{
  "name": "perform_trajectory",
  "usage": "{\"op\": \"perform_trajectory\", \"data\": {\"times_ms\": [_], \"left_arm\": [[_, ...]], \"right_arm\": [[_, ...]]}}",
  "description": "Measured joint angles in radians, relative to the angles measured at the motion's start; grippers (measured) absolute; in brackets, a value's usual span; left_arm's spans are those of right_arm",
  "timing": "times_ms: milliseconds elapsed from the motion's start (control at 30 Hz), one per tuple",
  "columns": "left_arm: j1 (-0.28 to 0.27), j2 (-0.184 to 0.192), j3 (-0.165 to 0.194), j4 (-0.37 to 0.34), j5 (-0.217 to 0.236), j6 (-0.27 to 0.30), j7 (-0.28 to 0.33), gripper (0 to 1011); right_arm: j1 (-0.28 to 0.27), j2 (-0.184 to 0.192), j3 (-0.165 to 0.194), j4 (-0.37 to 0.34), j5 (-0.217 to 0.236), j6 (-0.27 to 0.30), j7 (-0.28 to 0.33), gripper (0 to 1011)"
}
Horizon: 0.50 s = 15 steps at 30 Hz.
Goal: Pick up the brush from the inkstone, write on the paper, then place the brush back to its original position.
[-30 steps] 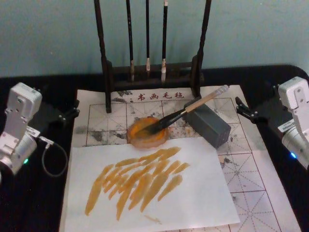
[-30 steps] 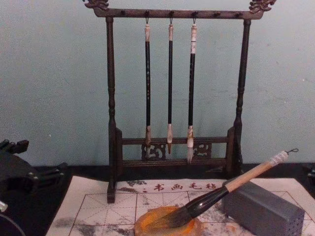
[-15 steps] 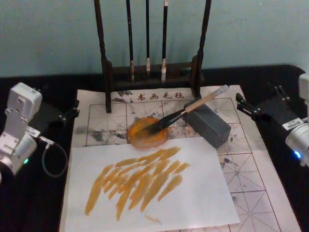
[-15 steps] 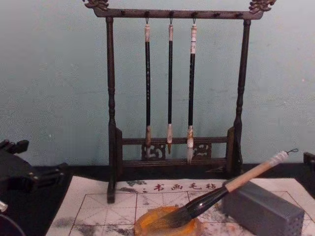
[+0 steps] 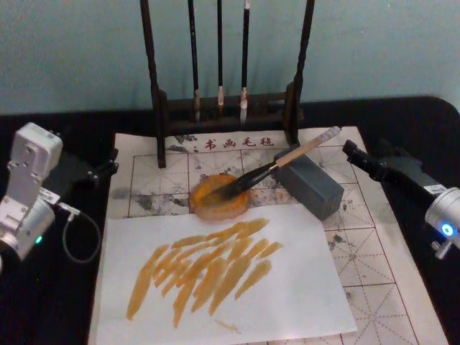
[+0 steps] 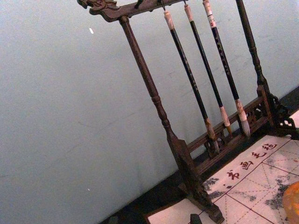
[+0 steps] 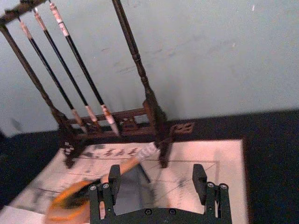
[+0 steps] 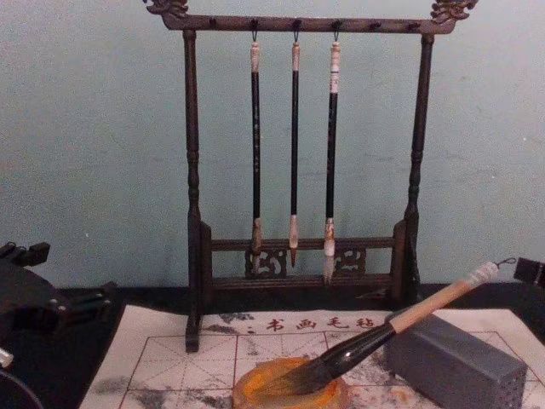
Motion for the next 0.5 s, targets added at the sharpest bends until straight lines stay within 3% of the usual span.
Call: {"op": "perform_trajectory", "data": {"times_ms": [233, 500], "left_arm": [[0.0, 0.0, 0.0, 0.0, 0.0, 0.0, 0.0, 1001], [0.0, 0.0, 0.0, 0.0, 0.0, 0.0, 0.0, 1001]], "right_arm": [[0.019, -0.029, 0.023, 0.029, 0.177, 0.136, 0.038, 1000], [0.058, -0.062, 0.034, 0.084, 0.31, 0.236, 0.034, 1000]]}}
